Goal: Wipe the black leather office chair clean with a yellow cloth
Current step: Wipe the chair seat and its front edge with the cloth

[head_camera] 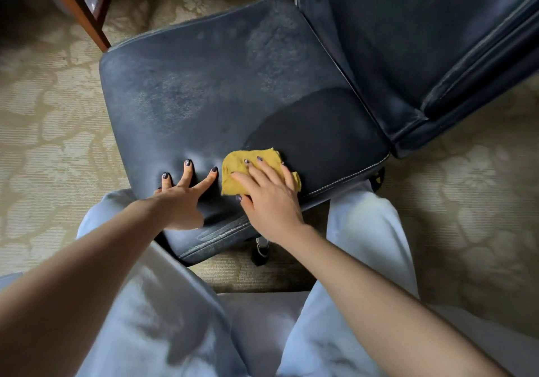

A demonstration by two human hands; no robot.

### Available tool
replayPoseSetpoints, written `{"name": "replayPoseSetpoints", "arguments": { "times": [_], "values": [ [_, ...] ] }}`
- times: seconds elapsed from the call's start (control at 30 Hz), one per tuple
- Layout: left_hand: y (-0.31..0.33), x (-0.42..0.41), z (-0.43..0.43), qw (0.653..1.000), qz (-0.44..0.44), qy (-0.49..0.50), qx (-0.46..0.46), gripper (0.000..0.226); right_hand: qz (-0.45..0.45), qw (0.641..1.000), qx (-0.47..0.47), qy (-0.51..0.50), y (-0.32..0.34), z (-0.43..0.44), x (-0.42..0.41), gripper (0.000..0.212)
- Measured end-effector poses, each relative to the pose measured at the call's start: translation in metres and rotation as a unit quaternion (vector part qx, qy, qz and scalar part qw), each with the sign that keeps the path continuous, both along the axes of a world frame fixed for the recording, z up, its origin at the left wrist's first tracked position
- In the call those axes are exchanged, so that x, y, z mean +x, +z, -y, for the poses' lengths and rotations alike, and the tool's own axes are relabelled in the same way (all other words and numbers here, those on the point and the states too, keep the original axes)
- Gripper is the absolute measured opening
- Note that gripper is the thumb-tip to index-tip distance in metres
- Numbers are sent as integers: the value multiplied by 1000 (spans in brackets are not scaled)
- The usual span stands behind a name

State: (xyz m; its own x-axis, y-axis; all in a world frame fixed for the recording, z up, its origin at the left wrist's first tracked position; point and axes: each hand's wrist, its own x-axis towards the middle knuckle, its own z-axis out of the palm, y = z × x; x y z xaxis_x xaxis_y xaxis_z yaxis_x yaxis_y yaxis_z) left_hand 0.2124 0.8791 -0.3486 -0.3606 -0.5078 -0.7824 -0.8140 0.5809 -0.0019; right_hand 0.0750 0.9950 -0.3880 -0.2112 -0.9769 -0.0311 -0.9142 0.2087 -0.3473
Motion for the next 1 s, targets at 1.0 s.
{"name": "replayPoseSetpoints", "arguments": {
  "times": [1.0],
  "values": [
    [1,-2,4,1000,1,7,24,93,26,962,-11,-271,12,-30,-143,37]
  ]
}}
